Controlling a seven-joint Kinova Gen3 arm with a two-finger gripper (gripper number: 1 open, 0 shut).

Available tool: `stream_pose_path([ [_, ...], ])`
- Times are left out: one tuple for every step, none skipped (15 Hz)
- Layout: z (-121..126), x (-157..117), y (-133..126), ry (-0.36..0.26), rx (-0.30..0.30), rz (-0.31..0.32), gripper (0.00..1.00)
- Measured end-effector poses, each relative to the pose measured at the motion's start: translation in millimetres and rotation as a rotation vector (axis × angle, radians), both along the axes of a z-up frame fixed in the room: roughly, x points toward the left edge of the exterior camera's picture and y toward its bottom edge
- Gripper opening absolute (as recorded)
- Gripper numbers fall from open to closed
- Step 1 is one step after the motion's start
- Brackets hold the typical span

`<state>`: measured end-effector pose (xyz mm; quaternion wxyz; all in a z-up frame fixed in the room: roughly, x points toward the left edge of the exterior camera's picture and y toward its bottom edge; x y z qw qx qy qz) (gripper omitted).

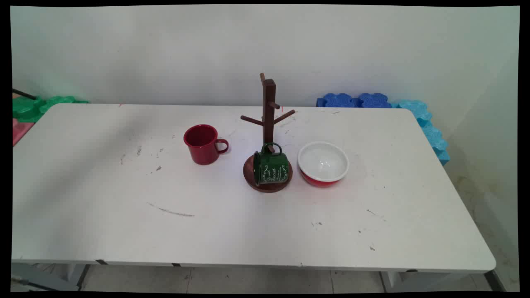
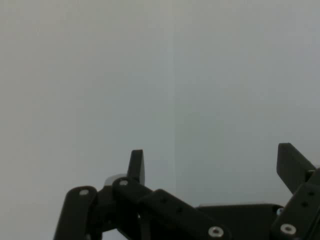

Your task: Pick up the green mug from the rack

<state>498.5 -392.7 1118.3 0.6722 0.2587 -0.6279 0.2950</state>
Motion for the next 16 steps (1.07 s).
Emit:
stream_pose_path([
  [0.0,-1.9,1.0,-0.002,0.002,-0.005,1.00],
  [0.0,-3.2,1.9,-0.004,0.004,-0.008,1.00],
  [-0.1,-5.2,3.4,-0.007,0.007,-0.013,1.00],
  [-0.4,-7.8,5.1,-0.012,0.010,-0.019,1.00],
  [-0.8,-10.9,7.1,-0.021,0.013,-0.026,1.00],
  [-1.1,-13.8,8.9,-0.029,0.016,-0.032,1.00],
  [-1.6,-17.3,11.0,-0.039,0.020,-0.039,1.00],
  [-2.2,-21.1,13.3,-0.049,0.025,-0.045,1.00],
  [-2.9,-24.5,15.3,-0.057,0.031,-0.049,1.00],
  [-3.8,-28.7,18.2,-0.068,0.039,-0.055,1.00],
  [-4.9,-32.5,20.9,-0.077,0.047,-0.061,1.00],
  [-6.0,-35.9,23.3,-0.086,0.055,-0.066,1.00],
  [-7.6,-39.8,26.4,-0.095,0.065,-0.071,1.00],
  [-9.4,-43.4,29.6,-0.105,0.076,-0.077,1.00],
  [-11.1,-46.2,32.2,-0.115,0.086,-0.081,1.00],
  [-13.3,-49.6,35.5,-0.127,0.097,-0.088,1.00],
])
